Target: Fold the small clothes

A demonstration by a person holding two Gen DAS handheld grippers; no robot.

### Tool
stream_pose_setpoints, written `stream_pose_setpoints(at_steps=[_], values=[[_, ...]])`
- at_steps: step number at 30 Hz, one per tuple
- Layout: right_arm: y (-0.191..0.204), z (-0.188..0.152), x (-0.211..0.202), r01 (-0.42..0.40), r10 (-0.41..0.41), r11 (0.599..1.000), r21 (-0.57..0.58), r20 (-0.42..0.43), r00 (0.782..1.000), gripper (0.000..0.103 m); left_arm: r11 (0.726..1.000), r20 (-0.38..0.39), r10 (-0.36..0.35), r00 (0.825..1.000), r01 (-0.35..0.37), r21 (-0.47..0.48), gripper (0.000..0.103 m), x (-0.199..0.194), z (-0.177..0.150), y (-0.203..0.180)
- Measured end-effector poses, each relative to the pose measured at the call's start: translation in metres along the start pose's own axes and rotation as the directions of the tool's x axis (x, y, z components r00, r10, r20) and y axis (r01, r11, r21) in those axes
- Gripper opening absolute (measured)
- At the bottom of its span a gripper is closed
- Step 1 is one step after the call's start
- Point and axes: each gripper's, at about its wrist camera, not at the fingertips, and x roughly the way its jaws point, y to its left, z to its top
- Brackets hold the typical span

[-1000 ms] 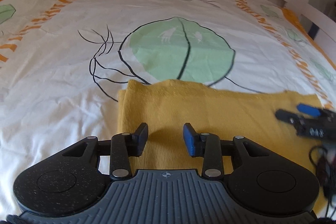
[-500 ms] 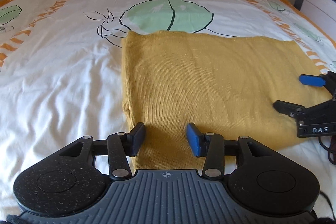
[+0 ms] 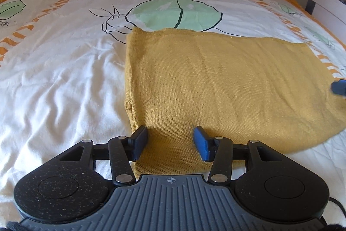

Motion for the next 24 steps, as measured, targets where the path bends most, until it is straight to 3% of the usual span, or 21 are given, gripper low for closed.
stream_pose_setpoints(at_steps=[7, 11, 18, 24], values=[[-0.082, 0.016, 0.012, 0.008, 0.017, 0.954, 0.299, -0.082, 0.996, 0.103, 1.0, -0.007, 0.023, 1.0, -0.023, -0.009, 0.048, 0.001, 0.0, -0.004], [-0.112, 0.012, 0.036, -0.027, 0.106, 0.9, 0.435, -0.157, 0.982, 0.103, 0.999, -0.019, 0.031, 0.999, -0.031, -0.012, 0.049, 0.003, 0.003, -0.006], [-0.131, 0.007, 0.043, -0.163, 0.251, 0.804, 0.572, -0.078, 0.965, 0.103, 0.999, -0.044, 0.03, 0.999, -0.031, -0.026, 0.05, 0.007, 0.008, -0.004], [-0.145, 0.006, 0.052, -0.259, 0.354, 0.732, 0.631, -0.028, 0.935, 0.103, 0.999, -0.069, 0.034, 0.997, -0.036, -0.037, 0.051, 0.009, 0.012, -0.003]])
